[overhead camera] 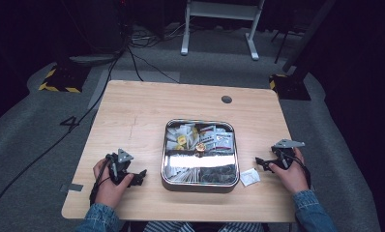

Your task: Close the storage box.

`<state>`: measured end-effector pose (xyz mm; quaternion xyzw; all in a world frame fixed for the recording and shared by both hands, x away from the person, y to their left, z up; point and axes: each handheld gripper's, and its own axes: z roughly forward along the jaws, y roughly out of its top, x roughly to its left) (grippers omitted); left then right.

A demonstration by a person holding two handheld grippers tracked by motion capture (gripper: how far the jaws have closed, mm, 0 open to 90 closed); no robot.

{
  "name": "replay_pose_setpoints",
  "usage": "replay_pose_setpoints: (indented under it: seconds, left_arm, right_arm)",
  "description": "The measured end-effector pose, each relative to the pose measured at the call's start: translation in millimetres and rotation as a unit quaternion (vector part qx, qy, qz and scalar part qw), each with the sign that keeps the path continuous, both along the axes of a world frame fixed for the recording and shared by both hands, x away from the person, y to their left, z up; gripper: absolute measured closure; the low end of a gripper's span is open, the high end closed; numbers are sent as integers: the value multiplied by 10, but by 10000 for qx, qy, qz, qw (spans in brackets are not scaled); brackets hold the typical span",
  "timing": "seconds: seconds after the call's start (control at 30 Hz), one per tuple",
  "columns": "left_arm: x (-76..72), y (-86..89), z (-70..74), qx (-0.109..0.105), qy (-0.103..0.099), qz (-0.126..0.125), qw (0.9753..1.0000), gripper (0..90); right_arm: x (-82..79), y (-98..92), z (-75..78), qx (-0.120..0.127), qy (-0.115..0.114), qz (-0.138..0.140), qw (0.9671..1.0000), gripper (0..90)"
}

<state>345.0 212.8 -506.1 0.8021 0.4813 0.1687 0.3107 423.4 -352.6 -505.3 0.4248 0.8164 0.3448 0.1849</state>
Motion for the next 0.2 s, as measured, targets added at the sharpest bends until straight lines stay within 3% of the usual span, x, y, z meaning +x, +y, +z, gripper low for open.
replay_pose_setpoints:
  seconds: [0.2]
  left_arm:
    - [10, -7, -1, 11, -20, -6, 10000, 0]
  right_arm:
    - [-1, 2, 0, -5, 4, 4, 10000, 46]
